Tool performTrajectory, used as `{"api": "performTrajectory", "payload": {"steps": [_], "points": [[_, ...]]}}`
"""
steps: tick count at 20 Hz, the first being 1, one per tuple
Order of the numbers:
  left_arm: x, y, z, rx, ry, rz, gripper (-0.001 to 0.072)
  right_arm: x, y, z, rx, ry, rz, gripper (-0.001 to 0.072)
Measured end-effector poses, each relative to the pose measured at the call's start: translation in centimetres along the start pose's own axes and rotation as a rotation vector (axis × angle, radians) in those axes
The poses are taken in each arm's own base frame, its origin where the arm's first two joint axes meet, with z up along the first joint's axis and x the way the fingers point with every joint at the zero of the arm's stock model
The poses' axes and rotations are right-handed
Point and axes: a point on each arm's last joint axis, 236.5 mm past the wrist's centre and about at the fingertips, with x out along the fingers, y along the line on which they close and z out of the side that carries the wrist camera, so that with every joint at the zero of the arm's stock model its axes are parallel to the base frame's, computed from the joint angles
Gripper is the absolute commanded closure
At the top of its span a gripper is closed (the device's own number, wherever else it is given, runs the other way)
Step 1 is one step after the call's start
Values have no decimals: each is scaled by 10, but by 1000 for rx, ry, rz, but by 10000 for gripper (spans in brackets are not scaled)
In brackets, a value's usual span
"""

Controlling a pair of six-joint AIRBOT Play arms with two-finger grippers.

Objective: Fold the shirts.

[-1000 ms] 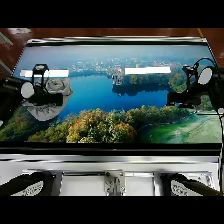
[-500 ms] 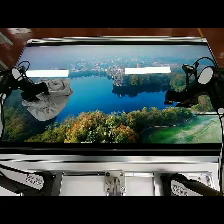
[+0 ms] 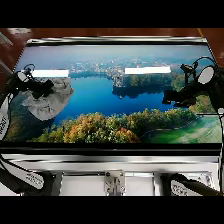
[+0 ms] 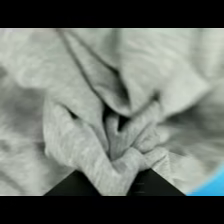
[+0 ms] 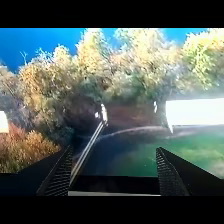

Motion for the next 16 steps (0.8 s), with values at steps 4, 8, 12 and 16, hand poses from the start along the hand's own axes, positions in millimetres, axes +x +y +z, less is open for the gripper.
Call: {"api": "performTrajectory", "payload": {"steps": [4,8,12,16], "points": [[-116,-91,25,261,-222,-142,673,-3,-2,4,-25,-17,-9,89],[-253,-201,-40,574,-354,-350,673,-39,3,5,-65,-71,-15,88],[-307,-275,-163,835,-253,-558,673,-103,12,-3,-111,-202,-15,88],[-279,-321,-271,981,-77,-677,673,-140,8,-31,-144,-236,-58,88]]}}
